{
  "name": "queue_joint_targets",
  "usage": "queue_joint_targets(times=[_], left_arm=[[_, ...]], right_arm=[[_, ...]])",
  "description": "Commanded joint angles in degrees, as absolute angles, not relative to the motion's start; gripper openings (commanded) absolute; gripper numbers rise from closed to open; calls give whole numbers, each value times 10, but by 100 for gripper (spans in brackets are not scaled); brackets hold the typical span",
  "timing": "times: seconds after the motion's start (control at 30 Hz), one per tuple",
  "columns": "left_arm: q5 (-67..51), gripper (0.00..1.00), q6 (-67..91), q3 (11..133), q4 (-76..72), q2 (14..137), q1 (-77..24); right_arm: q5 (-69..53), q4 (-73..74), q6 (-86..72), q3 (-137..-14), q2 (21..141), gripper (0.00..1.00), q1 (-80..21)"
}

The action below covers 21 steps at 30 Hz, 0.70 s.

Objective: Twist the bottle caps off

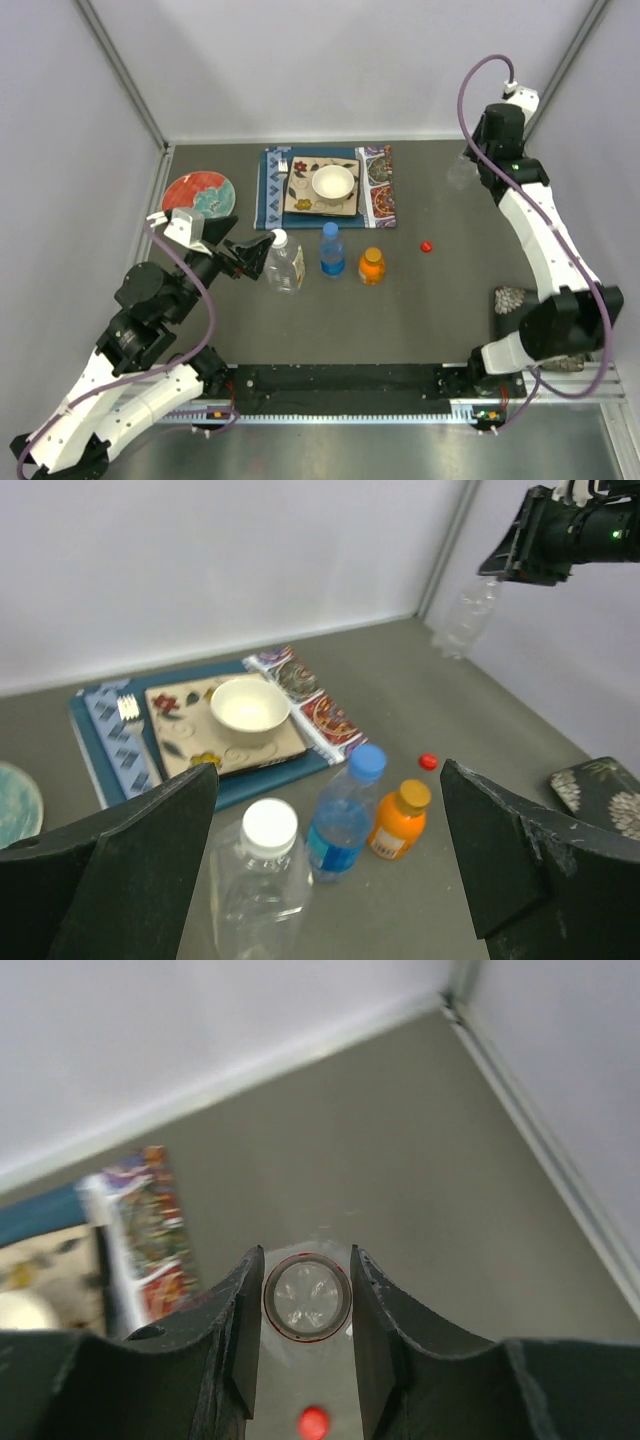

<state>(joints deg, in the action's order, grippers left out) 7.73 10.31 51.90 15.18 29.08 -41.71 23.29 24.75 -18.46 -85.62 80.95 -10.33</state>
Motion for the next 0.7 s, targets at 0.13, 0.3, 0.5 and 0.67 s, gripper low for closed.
queue_joint_targets(times=[0.13,0.3,0.5,0.67], left_arm=[[147,98,136,485,186,266,-417],[143,98,140,467,176,264,-417],[129,98,138,447,154,265,-417],[122,98,139,439,140,275,-417]], right_arm=[[232,204,-160,-876,925,0,-51],[234,187,-168,-880,983,0,-51],[231,142,-185,-842,1009,0,-51],[218,130,-195,-831,1026,0,-51]])
